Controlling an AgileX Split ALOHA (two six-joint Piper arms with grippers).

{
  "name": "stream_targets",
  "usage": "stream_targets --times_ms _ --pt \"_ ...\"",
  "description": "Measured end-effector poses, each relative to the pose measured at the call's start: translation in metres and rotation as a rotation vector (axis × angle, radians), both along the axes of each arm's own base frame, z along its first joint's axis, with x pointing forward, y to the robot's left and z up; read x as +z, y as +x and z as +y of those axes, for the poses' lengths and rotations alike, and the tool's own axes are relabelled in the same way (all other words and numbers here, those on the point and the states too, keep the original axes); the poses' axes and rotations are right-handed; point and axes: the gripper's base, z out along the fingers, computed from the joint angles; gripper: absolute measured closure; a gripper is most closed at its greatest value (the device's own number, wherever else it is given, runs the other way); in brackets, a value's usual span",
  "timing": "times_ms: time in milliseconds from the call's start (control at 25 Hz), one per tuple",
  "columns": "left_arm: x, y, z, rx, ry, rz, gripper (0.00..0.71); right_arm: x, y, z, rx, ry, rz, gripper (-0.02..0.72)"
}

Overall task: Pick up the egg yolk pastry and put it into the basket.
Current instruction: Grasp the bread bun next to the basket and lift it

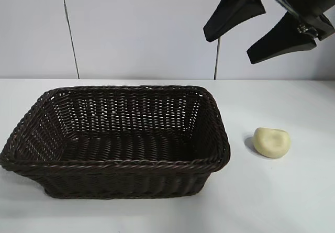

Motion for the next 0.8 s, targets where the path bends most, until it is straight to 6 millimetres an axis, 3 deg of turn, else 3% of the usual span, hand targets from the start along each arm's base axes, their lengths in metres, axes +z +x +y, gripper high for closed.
stream_targets --times_ms 240,360,600,800 --pt "0.003 -0.006 0.004 0.021 -0.013 0.036 0.167 0.0 0.0 0.0 -0.001 0.001 0.002 0.092" --pt "0.022 -0.017 0.003 0.021 -0.014 0.003 0.167 0.0 -0.001 0.0 0.003 0.0 0.007 0.092" --pt "0.079 -0.062 0.0 0.016 -0.009 -0.129 0.168 -0.001 -0.001 0.0 0.007 -0.002 0.013 0.092" --pt "0.106 -0.115 -0.003 0.015 -0.003 -0.244 0.168 -0.001 -0.002 0.0 0.014 -0.003 0.021 0.092"
